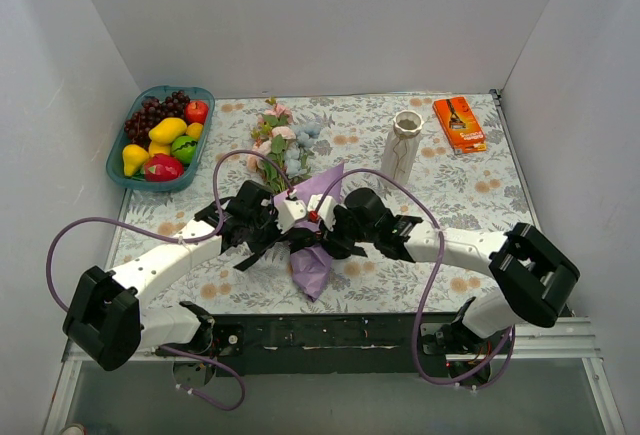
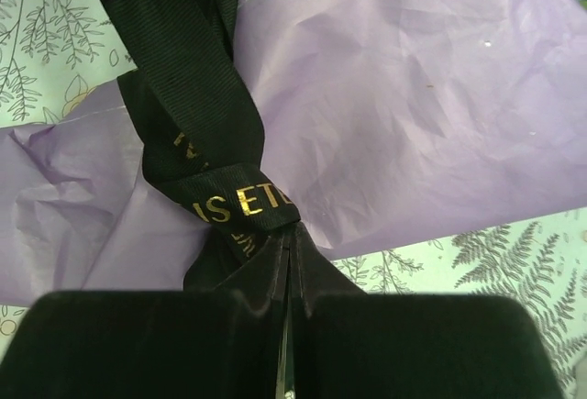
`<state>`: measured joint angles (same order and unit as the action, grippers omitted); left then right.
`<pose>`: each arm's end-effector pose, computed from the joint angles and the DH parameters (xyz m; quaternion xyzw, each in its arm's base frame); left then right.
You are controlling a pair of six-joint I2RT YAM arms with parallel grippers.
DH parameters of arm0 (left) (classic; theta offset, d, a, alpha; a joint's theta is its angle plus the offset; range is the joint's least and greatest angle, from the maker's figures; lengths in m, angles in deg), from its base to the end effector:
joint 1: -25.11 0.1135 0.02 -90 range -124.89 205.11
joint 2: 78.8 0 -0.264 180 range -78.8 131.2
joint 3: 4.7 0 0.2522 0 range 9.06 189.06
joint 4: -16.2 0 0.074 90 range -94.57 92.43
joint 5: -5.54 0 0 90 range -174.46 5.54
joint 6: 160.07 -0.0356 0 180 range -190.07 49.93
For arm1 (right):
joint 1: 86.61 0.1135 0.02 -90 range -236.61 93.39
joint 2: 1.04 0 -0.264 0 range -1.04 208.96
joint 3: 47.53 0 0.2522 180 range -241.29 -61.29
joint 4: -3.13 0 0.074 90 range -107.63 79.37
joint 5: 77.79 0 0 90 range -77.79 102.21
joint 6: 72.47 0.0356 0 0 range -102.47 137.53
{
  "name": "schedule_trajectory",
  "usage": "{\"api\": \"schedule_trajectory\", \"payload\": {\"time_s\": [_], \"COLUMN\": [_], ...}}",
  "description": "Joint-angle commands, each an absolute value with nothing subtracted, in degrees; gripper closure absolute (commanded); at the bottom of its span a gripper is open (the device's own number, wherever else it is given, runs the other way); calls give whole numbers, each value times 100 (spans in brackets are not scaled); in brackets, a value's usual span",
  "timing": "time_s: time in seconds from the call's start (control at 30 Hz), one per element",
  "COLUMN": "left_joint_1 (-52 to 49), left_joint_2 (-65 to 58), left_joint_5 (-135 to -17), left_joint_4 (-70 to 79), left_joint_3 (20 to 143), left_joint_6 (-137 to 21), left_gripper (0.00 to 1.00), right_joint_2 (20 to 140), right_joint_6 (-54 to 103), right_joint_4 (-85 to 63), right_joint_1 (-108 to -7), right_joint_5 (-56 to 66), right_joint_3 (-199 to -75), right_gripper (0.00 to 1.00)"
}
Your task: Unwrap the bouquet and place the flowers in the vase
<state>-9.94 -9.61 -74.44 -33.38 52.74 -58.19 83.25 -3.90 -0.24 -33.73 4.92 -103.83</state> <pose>0.1810 -0.1345 0.2132 0.2150 0.9412 -0.1758 0.1926 0.1833 0.2497 0.2009 -0.5504 0.6747 0.1858 0.4554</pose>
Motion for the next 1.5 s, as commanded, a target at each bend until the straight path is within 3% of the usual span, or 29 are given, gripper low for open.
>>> {"api": "schedule_trajectory", "payload": {"time_s": [0.0, 0.47, 0.77, 1.0, 1.1, 1.2, 1.23, 1.3, 1.33, 1.43, 1.47], "left_joint_1": [-996, -391, 2148, 4599, 5101, 5287, 5288, 5288, 5288, 5297, 5288], "left_joint_2": [-1060, -2008, -2361, -1439, -1113, -1086, -1104, -1174, -1192, -1166, -1165], "left_joint_5": [-7479, -7822, -7603, -6619, -6328, -6328, -6319, -6136, -6048, -5583, -5433], "left_joint_4": [-3290, -4009, -4028, -3861, -3931, -3826, -3817, -3861, -3905, -4194, -4326], "left_joint_3": [5529, 5678, 5555, 6177, 6468, 6513, 6496, 6469, 6547, 6968, 7092], "left_joint_6": [-5767, -6214, -7445, -7455, -7358, -7279, -7288, -7358, -7341, -7077, -7042], "left_gripper": [100, 100, 100, 100, 100, 100, 97, 81, 54, 8, 5], "right_joint_2": [7921, 5911, 4590, 4642, 4730, 4634, 4616, 4668, 4825, 5229, 5309], "right_joint_6": [-348, 828, 2103, 3385, 4316, 4522, 4051, 3705, 3460, 2968, 2861], "right_joint_4": [62, -122, -1940, -3917, -4928, -4993, -4766, -4274, -4123, -3405, -3201], "right_joint_1": [-3344, -3353, -3291, -3291, -3300, -3309, -3309, -3291, -3300, -3265, -3230], "right_joint_5": [807, 3486, 5216, 7293, 7900, 8051, 7990, 7630, 7489, 6664, 6357], "right_joint_3": [-10418, -9302, -9301, -9925, -10241, -10426, -10453, -10523, -10532, -10620, -10664], "right_gripper": [99, 99, 99, 99, 99, 99, 99, 99, 99, 99, 97]}}
